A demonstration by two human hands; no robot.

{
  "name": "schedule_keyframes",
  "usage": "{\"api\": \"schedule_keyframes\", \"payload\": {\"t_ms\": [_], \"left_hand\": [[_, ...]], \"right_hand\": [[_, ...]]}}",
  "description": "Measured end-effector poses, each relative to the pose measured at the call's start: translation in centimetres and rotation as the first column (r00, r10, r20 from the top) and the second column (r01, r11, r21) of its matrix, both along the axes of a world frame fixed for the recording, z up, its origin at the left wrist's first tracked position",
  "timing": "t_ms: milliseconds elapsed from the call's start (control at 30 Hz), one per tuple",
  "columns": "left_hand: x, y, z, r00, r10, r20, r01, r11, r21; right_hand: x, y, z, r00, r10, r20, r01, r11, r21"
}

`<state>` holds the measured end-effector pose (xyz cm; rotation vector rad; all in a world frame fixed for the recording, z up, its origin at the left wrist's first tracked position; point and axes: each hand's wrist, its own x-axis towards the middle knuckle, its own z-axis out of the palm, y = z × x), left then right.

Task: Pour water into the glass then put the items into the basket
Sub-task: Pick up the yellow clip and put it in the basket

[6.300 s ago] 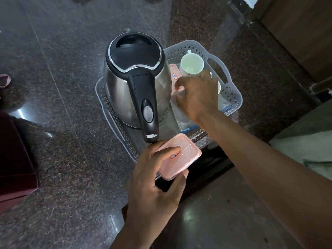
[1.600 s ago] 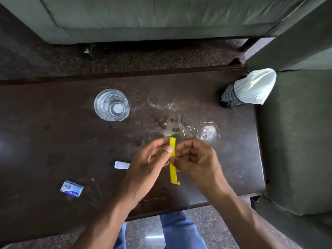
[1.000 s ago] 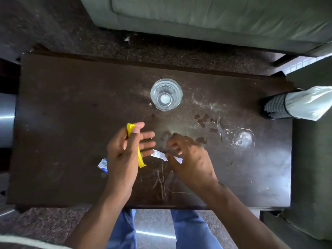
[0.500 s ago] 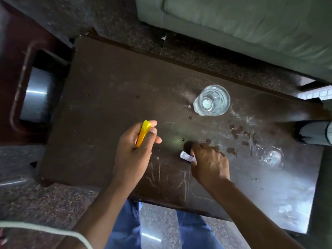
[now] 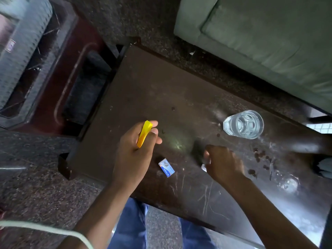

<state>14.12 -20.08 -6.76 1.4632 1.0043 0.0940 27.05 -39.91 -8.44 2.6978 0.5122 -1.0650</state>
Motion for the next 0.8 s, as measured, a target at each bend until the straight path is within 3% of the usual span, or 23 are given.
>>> {"api": "schedule_keyframes", "payload": {"t_ms": [167, 400, 667, 800], "left_hand": [[-0.4, 0.7, 0.0, 1.000, 0.009, -0.004, -0.009, 1.000, 0.014], [0.1, -1.9, 0.3, 0.999, -0.044, 0.024, 0.045, 0.999, -0.023], [0.8, -3.9, 0.3, 0.993, -0.116, 0.020, 0.116, 0.993, -0.037], [0.9, -4.0, 0.3, 0.994, -0.107, 0.017, 0.108, 0.994, -0.037]], "right_hand": [[-0.8, -0.8, -0.9, 0.996, 0.092, 0.000, -0.091, 0.995, -0.044], [-2.4, -3.1, -2.3, 0.978, 0.146, 0.151, -0.148, 0.989, 0.001], [-2.5, -3.9, -1.1, 0.995, 0.056, 0.087, -0.065, 0.993, 0.100], [-1.2, -3.2, 0.1, 0.994, -0.101, 0.029, 0.091, 0.970, 0.227]]}}
